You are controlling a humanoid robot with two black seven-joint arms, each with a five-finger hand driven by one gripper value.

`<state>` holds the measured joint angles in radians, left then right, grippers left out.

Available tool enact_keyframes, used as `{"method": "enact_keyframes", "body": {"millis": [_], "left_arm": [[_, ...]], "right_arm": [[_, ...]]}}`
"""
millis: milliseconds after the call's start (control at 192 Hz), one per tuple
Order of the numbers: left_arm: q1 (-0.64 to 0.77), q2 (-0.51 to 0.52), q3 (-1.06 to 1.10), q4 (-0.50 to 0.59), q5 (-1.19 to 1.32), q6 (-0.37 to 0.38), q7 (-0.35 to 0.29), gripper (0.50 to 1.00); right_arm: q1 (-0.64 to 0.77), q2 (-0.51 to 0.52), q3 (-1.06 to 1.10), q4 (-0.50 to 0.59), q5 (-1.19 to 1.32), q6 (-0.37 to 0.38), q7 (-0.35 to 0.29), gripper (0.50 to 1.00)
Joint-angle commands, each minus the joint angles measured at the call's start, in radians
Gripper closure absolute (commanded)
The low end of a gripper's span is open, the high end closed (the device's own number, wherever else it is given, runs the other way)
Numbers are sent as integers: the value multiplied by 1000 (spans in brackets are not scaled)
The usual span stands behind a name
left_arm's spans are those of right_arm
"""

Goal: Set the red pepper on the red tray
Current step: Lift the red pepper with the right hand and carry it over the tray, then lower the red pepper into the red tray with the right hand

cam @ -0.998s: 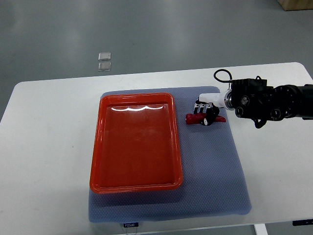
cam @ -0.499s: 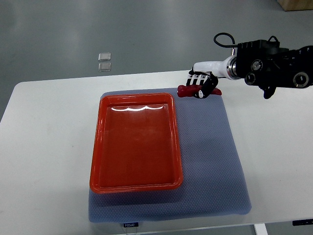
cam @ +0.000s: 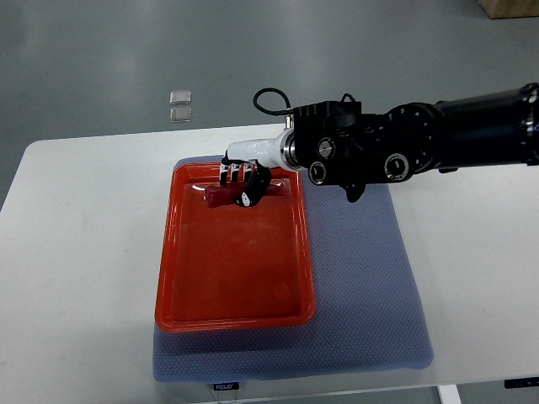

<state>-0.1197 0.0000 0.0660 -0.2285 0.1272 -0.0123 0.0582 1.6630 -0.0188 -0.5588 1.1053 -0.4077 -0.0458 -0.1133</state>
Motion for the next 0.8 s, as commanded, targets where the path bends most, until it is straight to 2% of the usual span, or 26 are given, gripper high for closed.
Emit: {"method": "enact_keyframes", "body": {"millis": [0, 218, 702, 795], "left_arm": [[0, 0, 0, 1, 0, 0, 0, 500], [0, 0, 0, 1, 0, 0, 0, 500], [0, 0, 2, 0, 0, 0, 2, 500], [0, 0, 0, 0, 2, 0, 2, 500]], "right_arm": [[-54, 19, -1, -68, 0, -5, 0, 1000], [-170, 19, 0, -182, -3, -14, 0, 1000], [-238, 19, 2, -197, -20, -37, 12, 1000], [-249, 19, 2, -197, -22, -40, 33, 979]]}}
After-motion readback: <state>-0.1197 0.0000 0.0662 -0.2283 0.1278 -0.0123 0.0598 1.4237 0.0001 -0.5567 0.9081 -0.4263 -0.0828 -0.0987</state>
